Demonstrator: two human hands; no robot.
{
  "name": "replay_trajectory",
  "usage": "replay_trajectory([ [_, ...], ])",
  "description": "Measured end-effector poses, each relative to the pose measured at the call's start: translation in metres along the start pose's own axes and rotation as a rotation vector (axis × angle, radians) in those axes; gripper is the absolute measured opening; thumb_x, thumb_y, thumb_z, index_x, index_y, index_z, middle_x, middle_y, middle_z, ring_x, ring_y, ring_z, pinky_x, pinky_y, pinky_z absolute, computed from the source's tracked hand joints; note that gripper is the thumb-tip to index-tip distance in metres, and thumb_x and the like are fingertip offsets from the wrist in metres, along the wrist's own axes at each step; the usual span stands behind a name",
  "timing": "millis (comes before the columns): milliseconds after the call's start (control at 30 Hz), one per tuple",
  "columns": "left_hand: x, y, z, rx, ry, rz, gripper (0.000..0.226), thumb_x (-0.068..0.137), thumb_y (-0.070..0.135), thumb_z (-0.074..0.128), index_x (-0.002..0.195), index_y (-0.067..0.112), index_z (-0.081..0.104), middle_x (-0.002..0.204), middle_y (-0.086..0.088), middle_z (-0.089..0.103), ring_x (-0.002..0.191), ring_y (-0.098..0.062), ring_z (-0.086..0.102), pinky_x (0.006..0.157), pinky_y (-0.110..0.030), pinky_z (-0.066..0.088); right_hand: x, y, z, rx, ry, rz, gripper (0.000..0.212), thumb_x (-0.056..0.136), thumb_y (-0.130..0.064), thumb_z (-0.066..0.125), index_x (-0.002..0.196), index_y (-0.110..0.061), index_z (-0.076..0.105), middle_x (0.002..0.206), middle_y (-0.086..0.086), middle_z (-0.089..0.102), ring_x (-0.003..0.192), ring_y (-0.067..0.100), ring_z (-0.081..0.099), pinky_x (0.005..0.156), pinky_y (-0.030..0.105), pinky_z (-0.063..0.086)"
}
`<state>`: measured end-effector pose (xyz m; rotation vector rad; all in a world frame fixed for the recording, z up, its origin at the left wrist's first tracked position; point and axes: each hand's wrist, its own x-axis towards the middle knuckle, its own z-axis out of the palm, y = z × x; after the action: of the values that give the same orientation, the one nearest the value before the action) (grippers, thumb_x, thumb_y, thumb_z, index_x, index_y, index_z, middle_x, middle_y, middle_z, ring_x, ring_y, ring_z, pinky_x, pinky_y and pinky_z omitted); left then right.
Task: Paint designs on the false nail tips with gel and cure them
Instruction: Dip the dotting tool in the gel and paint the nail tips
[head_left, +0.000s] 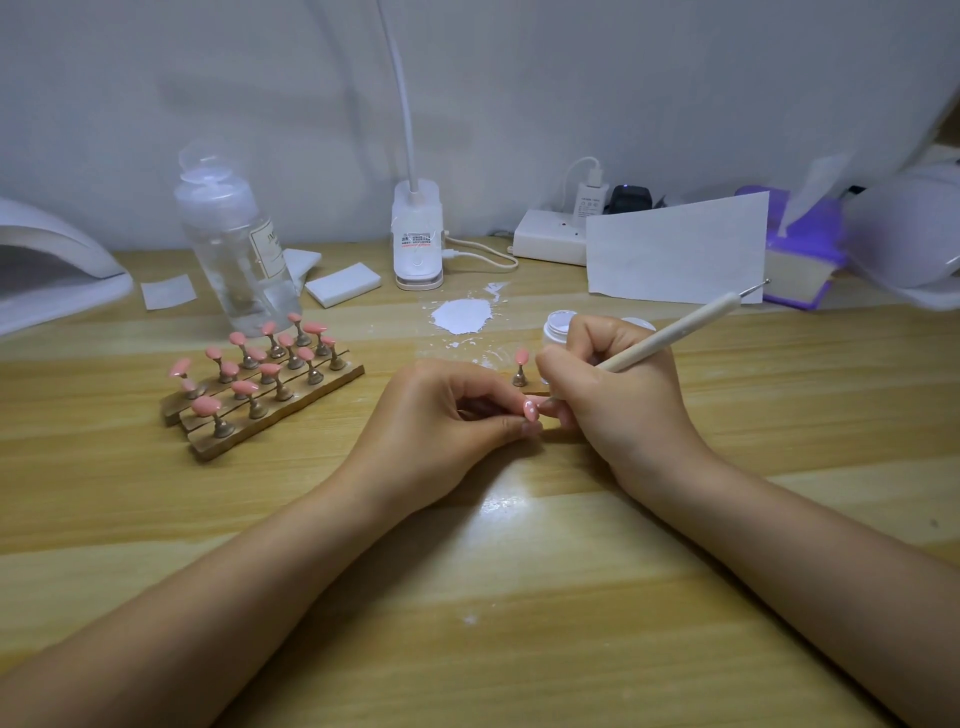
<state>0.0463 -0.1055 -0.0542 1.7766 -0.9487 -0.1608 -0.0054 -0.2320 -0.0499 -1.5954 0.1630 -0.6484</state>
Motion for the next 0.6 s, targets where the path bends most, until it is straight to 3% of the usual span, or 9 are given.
replay_trajectory([
  [267,0.0001,-0.0010,-0.0001,-0.007,0.005,0.004,0.008,0.070,0.003,0.075,0.074,0.011,0.073,0.072,0.006,0.071,0.062,0.007,0.060,0.062,-0.009,0.046,-0.0007,-0.0007,0.0008,-0.019,-0.053,0.003,0.033,0.061,-0.009,0.054,0.040,-0.019,0.031,0.036,-0.001,0.033,0.032,0.006,0.035,0.042,0.020,0.031],
  [433,0.0006,-0.0005,-0.0002,-0.030,-0.005,0.003,0.015,0.070,0.003,0.074,0.070,0.018,0.072,0.063,0.015,0.068,0.062,0.009,0.060,0.061,-0.007,0.044,-0.0004,0.0019,-0.0006,-0.067,-0.045,-0.021,0.044,0.073,0.002,0.060,0.044,-0.014,0.031,0.047,0.011,0.035,0.039,0.012,0.034,0.046,0.023,0.030],
  [600,0.0002,0.0012,-0.0004,-0.037,-0.009,0.008,0.023,0.070,0.003,0.074,0.067,0.025,0.069,0.060,0.019,0.066,0.061,0.010,0.060,0.061,-0.007,0.044,-0.0003,0.0032,-0.0001,-0.074,-0.047,-0.037,0.046,0.076,0.004,0.059,0.043,-0.013,0.032,0.040,0.002,0.037,0.036,0.006,0.036,0.045,0.020,0.034],
])
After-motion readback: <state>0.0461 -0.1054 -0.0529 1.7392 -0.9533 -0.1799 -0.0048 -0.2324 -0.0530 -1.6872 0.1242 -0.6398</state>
